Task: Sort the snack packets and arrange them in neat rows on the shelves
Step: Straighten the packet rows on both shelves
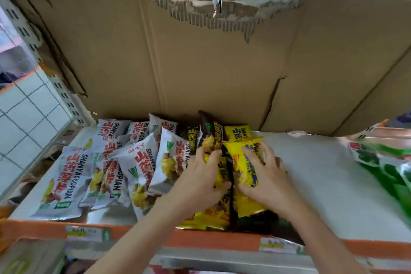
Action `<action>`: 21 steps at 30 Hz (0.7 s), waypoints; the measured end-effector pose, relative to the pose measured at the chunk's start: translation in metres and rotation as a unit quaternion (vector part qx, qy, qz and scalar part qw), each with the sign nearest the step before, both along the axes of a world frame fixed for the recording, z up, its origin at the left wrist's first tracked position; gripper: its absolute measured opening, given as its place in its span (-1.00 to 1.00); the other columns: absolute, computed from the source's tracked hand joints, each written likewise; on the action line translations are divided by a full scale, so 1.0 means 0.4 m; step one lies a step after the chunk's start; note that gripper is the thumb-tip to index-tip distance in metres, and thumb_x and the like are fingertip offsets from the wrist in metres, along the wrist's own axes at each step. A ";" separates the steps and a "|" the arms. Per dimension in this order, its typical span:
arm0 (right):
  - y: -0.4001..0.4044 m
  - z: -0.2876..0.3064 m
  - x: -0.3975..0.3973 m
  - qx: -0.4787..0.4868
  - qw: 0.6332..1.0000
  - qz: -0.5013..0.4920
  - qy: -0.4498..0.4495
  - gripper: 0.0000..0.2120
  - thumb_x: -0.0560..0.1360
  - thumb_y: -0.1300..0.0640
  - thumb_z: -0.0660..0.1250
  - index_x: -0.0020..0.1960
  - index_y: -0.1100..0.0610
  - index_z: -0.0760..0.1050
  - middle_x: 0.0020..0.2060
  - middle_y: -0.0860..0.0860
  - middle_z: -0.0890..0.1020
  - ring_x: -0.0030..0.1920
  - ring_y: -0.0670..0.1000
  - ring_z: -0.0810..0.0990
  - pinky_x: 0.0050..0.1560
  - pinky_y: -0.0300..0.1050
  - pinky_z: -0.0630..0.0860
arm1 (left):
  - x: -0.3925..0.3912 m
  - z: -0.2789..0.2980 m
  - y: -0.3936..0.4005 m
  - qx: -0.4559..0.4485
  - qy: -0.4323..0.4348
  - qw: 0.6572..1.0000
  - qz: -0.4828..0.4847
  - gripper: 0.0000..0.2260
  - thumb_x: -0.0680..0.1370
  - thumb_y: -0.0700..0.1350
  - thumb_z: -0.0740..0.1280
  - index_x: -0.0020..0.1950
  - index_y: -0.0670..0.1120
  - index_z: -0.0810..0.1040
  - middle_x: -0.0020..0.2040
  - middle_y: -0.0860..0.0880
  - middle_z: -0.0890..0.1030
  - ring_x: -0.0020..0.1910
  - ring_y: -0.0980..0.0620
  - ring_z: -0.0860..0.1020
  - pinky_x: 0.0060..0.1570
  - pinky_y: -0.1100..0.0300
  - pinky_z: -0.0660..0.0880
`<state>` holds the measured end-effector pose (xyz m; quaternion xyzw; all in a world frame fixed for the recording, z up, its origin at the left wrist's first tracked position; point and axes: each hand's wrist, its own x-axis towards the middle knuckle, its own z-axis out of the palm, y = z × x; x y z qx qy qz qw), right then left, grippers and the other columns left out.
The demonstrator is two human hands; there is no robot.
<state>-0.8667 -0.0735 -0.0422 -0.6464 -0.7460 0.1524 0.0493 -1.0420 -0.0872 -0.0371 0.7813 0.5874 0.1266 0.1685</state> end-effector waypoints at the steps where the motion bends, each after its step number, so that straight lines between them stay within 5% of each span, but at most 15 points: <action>1: -0.007 -0.012 0.016 -0.014 0.999 -0.012 0.046 -0.20 0.41 -0.16 0.33 0.49 -0.24 -0.08 0.48 -0.02 -0.15 0.45 0.13 0.11 0.33 0.01 0.27 | 0.010 -0.009 0.010 -0.028 0.072 0.997 0.004 -0.29 0.50 0.25 0.23 0.51 -0.01 0.01 0.47 -0.12 0.05 0.39 -0.20 0.19 0.33 0.02 0.22; 6: 0.009 -0.032 0.090 -0.024 0.972 -0.109 0.207 -0.31 0.43 0.07 0.33 0.44 -0.26 0.09 0.18 0.04 0.32 0.03 0.03 0.46 -0.01 -0.15 0.36 | 0.041 -0.059 0.041 -0.059 0.199 0.978 -0.028 -0.13 0.36 0.43 0.23 0.51 0.07 -0.03 0.51 -0.14 -0.13 0.35 -0.36 0.16 0.28 -0.16 0.26; 10: 0.038 -0.045 0.149 0.000 0.967 -0.161 0.198 -0.40 0.48 0.08 0.32 0.44 -0.15 0.17 0.02 0.05 0.32 -0.18 0.02 0.42 -0.17 -0.16 0.31 | 0.036 -0.069 0.052 -0.064 0.186 0.979 -0.045 -0.19 0.37 0.32 0.33 0.48 0.09 0.04 0.48 -0.11 -0.07 0.32 -0.29 0.20 0.26 -0.12 0.30; 14: 0.075 -0.056 0.196 0.009 0.962 -0.193 0.193 -0.42 0.49 0.05 0.32 0.46 -0.08 0.19 0.07 0.08 0.33 -0.06 0.06 0.40 -0.11 -0.19 0.29 | 0.035 -0.079 0.052 -0.066 0.158 0.984 -0.047 -0.20 0.36 0.23 0.37 0.47 0.08 0.05 0.46 -0.11 -0.06 0.20 -0.25 0.34 0.20 -0.04 0.36; 16: 0.087 -0.054 0.211 0.040 0.960 -0.186 0.208 -0.40 0.51 0.03 0.31 0.48 -0.07 0.16 0.25 0.12 0.32 0.19 0.10 0.41 0.04 -0.18 0.32 | 0.039 -0.081 0.052 -0.070 0.152 0.985 -0.045 -0.20 0.36 0.22 0.37 0.47 0.07 0.04 0.46 -0.12 -0.07 0.17 -0.24 0.37 0.18 -0.02 0.38; 18: 0.094 -0.054 0.220 0.068 0.962 -0.160 0.208 -0.36 0.51 -0.03 0.30 0.50 -0.06 0.10 0.43 0.05 0.19 0.42 0.04 0.23 0.29 -0.12 0.25 | 0.040 -0.085 0.054 -0.072 0.147 0.986 -0.042 -0.20 0.36 0.21 0.36 0.47 0.07 0.04 0.47 -0.12 -0.08 0.16 -0.25 0.39 0.18 -0.03 0.39; 21: 0.088 -0.068 0.233 0.058 0.971 -0.162 0.166 -0.33 0.50 -0.12 0.28 0.50 -0.02 0.09 0.48 0.08 0.11 0.48 0.10 0.09 0.42 0.04 0.16 | 0.042 -0.086 0.054 -0.073 0.147 0.986 -0.034 -0.25 0.38 0.22 0.33 0.47 0.09 0.05 0.48 -0.10 -0.10 0.24 -0.25 0.34 0.22 -0.06 0.36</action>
